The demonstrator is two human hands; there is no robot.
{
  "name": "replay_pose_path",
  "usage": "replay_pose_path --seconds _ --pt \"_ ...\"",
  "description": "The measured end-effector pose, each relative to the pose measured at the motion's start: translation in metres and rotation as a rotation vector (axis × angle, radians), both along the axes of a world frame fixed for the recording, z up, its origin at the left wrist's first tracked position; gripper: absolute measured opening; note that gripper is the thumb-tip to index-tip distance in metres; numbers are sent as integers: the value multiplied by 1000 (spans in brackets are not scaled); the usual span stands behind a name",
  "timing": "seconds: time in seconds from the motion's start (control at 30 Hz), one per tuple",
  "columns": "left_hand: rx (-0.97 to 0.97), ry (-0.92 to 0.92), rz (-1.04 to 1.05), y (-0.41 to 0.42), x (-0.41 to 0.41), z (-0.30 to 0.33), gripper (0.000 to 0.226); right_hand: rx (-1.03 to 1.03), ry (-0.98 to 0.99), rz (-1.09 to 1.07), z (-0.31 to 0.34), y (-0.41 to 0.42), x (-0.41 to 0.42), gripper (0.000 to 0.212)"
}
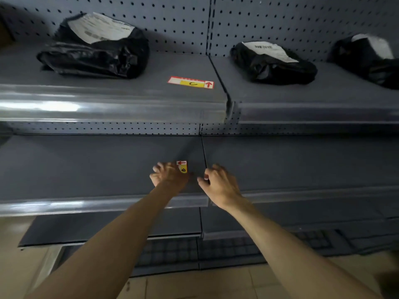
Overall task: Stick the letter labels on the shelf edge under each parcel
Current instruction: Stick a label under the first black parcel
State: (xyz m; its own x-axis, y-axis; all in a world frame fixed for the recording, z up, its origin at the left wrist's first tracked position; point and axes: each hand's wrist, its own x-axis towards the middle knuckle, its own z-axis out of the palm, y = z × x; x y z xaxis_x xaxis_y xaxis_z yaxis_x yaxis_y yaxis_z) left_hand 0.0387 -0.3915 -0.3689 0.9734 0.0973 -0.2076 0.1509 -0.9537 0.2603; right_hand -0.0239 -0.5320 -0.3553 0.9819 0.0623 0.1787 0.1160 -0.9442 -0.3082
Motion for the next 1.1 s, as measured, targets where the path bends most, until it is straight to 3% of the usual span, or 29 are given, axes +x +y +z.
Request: replay_pose_path --seconds 0.17,0.3,0.4,0.57,0.7,0.83,1.03,1.1 --pt "-90 14 6 1 7 -1 69 14 16 -16 -9 -6 -5 32" --pt "-407 11 10 11 6 6 38 56 35 -32 3 -3 -10 25" --pt "-577 -95 -70 25 -11 21 17 73 39 -36 20 2 -16 20" --pt "-613 -134 -261 66 -62 71 17 234 91 16 64 30 -40 34" --pt "-646 -147 -291 110 -112 118 13 479 146 102 101 64 -78 10" --pt "-647 -161 -308 150 -153 172 11 590 95 141 150 97 -122 8" --pt "-553 -309 -304 194 -174 258 13 703 41 179 240 134 -133 8" --pt "-439 -403 -300 206 -171 279 14 711 14 159 264 143 -125 9"
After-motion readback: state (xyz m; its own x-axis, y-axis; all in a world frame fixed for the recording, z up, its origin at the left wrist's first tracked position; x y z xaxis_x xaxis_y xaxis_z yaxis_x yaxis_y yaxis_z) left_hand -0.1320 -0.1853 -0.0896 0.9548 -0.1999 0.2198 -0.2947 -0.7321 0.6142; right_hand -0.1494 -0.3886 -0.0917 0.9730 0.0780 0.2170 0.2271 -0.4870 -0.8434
